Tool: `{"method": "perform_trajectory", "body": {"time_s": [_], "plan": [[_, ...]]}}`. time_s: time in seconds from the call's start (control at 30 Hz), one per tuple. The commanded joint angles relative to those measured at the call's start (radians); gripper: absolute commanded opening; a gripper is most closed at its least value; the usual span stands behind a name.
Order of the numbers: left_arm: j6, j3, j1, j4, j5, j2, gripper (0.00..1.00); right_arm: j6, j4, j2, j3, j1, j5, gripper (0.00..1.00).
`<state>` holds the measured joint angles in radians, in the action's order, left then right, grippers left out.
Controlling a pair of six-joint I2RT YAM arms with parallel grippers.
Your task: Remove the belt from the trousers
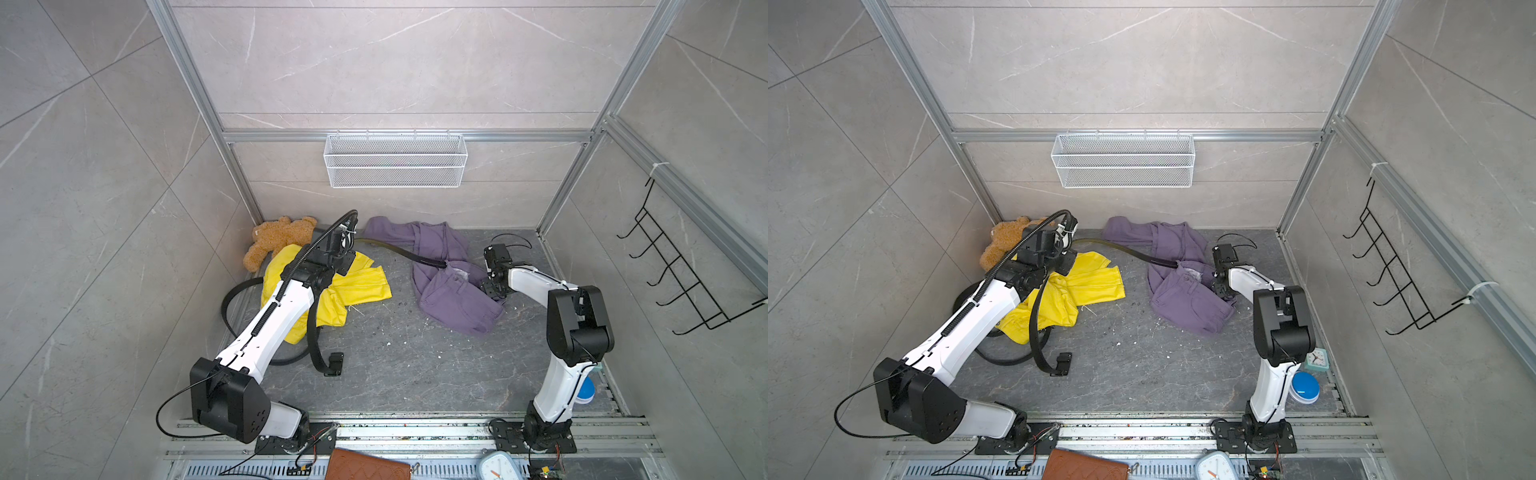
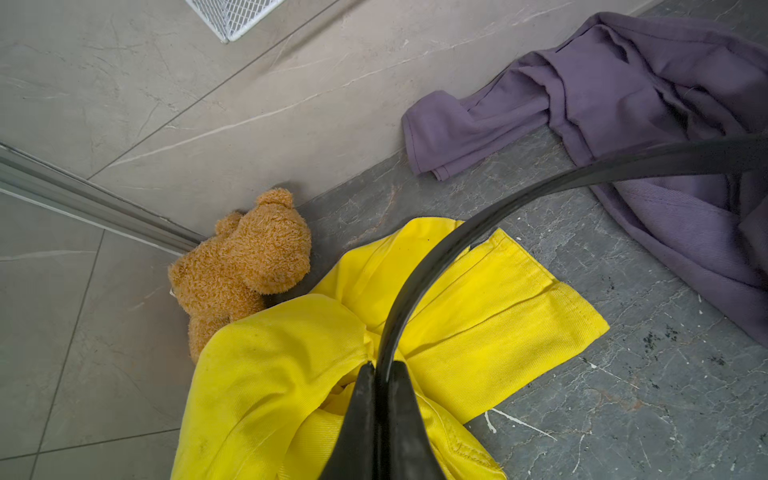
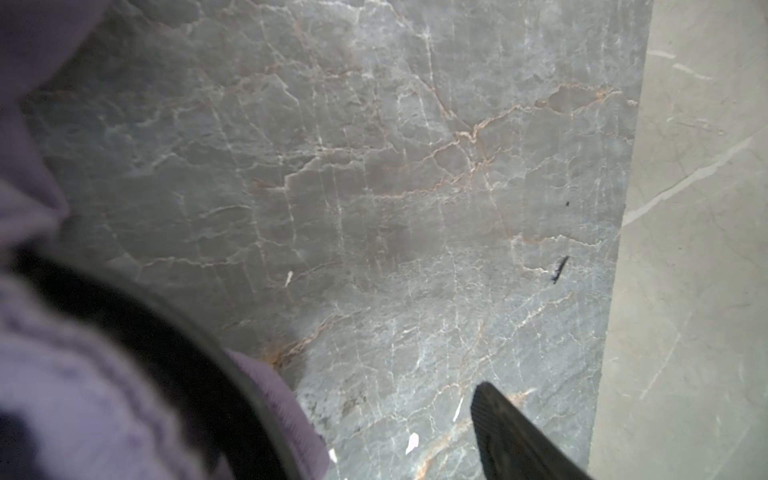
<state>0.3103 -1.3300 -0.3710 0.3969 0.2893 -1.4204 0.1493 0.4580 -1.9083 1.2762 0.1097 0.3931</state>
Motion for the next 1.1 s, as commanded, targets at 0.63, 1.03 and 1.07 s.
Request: {"method": "perform_trajectory", "body": {"time_s": [0.63, 1.03, 1.07], "plan": [[0.128, -0.08, -0.003, -0.125, 0.138, 0.172, 0.0, -0.023, 0.079, -0.046, 0.049, -0.124, -0.007, 0.83], [0.194, -0.135, 0.025, -0.085, 0.217, 0.227, 0.0, -0.029, 0.075, -0.086, 0.051, -0.145, -0.033, 0.83], [0.192, -0.136, 0.025, -0.09, 0.233, 0.224, 0.0, -0.028, 0.074, -0.086, 0.053, -0.145, -0.033, 0.83]]}}
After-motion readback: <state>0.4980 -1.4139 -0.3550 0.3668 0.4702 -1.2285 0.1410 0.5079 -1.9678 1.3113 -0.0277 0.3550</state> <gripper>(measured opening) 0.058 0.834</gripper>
